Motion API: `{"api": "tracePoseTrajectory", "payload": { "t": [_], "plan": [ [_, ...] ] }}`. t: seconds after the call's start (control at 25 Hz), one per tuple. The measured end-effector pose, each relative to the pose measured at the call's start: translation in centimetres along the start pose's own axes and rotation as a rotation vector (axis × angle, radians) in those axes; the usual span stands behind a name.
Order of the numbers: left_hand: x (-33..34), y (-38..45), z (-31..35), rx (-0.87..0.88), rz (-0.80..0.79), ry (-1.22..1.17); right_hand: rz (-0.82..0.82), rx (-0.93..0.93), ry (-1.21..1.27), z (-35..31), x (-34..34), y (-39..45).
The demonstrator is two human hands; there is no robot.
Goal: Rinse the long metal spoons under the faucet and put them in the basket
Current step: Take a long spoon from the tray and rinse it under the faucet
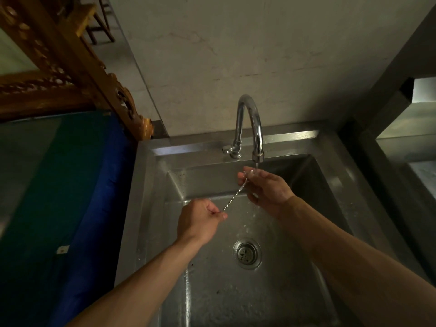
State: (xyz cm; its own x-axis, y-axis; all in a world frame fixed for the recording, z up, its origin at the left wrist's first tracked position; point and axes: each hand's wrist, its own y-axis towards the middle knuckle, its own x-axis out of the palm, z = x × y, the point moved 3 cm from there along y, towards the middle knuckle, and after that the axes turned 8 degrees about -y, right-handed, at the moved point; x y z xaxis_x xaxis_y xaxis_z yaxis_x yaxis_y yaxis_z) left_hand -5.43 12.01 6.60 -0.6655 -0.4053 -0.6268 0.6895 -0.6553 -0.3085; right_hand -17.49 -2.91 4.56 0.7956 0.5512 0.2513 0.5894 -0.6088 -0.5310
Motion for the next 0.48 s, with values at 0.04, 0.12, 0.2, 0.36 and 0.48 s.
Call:
{"api": "tracePoseTrajectory", "payload": {
  "t": [0.04, 0.12, 0.2, 0.36, 0.48],
  "plan": [
    [0.05, 0.00, 0.00, 0.000, -0.005, -0.003, 0.020, -0.001, -0.013, 0.08, -0.03, 0.04],
    [0.13, 0.06, 0.00, -0.004, -0.010, -0.017, 0.046, -0.006, -0.025, 0.08, -0.12, 0.02],
    [0.14, 0.18, -0.07, -0.006, -0.012, -0.028, 0.032, -0.012, -0.026, -0.14, -0.25, -0.06],
    [0.36, 0.21, -0.15, 0.001, -0.027, -0.043, 0.034, -0.017, -0.053, -0.34, -0.52, -0.12],
    [0.47, 0.26, 0.02, -0.011, -0.020, -0.052, 0.072, -0.027, -0.031, 0.02, -0.50, 0.02]
  ]
}}
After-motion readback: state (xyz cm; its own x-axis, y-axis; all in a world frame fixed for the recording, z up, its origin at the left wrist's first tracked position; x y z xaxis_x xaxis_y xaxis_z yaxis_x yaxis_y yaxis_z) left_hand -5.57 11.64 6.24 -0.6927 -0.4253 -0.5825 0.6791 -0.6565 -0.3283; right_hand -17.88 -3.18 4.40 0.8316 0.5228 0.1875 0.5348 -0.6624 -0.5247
